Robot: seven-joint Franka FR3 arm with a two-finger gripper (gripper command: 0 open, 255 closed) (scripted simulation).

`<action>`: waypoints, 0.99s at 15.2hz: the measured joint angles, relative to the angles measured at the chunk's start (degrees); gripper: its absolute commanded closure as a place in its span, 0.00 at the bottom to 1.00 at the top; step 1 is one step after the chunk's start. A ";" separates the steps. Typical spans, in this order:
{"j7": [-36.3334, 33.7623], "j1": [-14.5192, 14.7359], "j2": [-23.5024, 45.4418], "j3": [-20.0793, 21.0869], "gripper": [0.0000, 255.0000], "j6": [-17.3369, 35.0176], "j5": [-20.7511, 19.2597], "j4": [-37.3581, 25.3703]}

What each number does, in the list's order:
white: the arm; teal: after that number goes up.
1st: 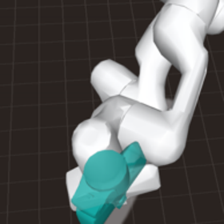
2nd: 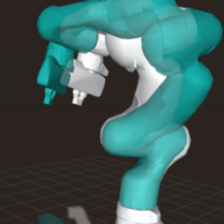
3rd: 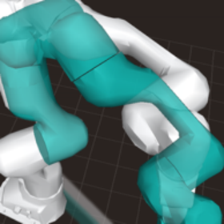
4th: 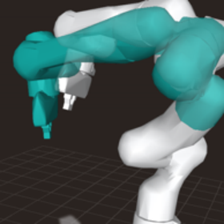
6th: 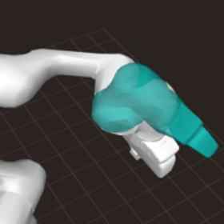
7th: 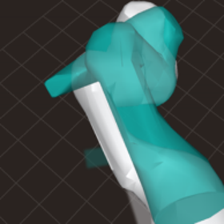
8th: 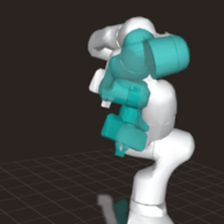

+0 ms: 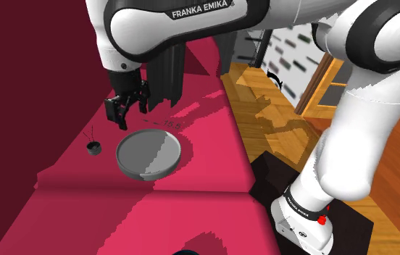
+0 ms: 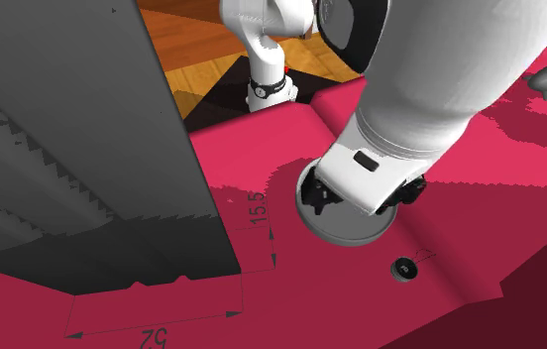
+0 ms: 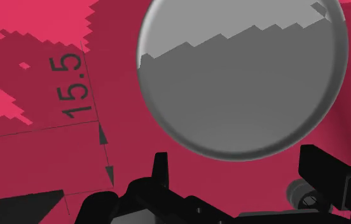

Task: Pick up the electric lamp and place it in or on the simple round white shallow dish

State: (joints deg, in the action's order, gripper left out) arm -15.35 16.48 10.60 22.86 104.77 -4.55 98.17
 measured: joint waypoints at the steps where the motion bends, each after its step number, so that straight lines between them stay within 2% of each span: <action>1: -0.36 0.82 2.00 0.38 0.00 -0.42 -0.78 -2.50; 4: -1.00 3.17 6.66 1.31 0.00 -0.39 -2.77 -7.54; 8: -2.03 7.39 14.49 2.09 0.00 -2.31 -5.97 -17.61; 15: -2.45 8.12 16.82 1.93 0.00 1.22 -6.99 -16.41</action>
State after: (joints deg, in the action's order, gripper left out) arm -17.80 24.60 27.42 24.79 105.99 -11.54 81.76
